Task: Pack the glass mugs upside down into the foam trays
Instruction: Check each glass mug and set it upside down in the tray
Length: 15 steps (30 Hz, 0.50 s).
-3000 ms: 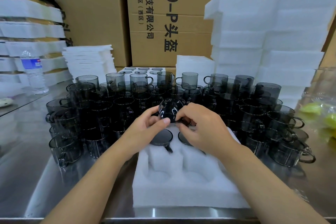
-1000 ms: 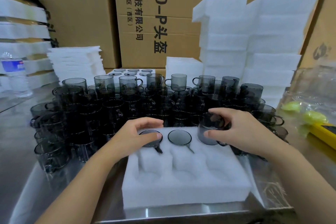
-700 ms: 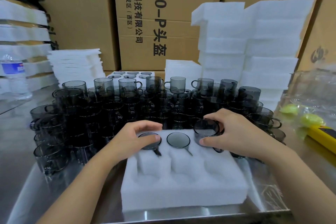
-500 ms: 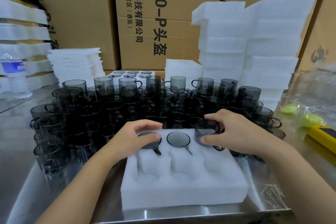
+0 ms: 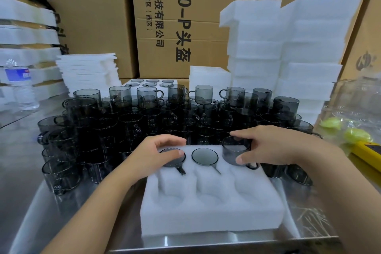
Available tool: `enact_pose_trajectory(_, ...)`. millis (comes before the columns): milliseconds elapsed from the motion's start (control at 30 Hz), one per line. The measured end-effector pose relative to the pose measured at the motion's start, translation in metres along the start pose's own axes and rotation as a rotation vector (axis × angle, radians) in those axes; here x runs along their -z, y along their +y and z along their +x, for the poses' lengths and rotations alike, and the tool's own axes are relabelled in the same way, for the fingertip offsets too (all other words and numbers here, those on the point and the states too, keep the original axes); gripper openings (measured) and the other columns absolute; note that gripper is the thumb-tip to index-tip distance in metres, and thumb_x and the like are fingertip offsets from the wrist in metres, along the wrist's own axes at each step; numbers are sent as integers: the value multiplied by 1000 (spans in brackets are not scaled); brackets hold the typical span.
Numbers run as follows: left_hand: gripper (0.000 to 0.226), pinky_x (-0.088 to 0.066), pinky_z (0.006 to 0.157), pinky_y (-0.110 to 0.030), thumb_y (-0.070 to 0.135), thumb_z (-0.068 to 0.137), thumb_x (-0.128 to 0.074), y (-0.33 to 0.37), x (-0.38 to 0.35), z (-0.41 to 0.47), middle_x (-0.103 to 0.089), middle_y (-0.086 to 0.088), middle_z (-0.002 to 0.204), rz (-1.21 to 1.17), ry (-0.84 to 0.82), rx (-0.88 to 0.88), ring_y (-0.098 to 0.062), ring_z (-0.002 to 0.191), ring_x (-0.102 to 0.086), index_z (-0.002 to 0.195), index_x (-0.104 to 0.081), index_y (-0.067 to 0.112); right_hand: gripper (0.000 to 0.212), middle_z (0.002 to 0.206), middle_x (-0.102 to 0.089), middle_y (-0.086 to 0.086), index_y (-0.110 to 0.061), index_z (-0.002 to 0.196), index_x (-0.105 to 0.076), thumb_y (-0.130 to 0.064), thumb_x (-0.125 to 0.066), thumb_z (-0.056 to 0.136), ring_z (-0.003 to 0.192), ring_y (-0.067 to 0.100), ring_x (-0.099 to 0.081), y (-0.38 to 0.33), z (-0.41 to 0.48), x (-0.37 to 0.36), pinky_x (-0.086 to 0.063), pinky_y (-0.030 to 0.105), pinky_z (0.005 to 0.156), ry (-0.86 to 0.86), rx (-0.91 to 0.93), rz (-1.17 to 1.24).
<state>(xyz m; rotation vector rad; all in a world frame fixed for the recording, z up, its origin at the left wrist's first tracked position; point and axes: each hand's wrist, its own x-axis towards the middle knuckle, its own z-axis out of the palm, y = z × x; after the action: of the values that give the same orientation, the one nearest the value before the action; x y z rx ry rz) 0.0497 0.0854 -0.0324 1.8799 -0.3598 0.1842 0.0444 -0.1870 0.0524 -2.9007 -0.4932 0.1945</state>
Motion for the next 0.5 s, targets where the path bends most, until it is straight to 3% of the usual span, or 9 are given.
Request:
enact_pose_trajectory(267,26,-50,81,-14,12,83,-72,-1,1,0,-72,19,101,-7,-2,14,3,97,-65,93,-71,36,75,140,-46,-19,-42,140,-40,-53,-71,73,127,9,-43,-7,-2,7,-37,25,97,24,-1,-55)
enact_pose_trajectory(433,26,-49,80,-12,12,83,-73,0,0,1,-72,20,100,11,3,9,4,96,-65,93,-71,36,80,125,-58,-14,-34,141,-41,-56,-71,70,114,10,-53,-13,0,5,-45,28,93,22,-33,-156)
enact_pose_trajectory(500,26,-48,80,-12,11,83,-73,0,0,1,-72,20,100,10,5,9,5,96,-65,93,-71,35,82,114,-65,-12,-33,140,-42,-59,-71,69,97,6,-59,-13,2,3,-49,30,89,27,-41,-193)
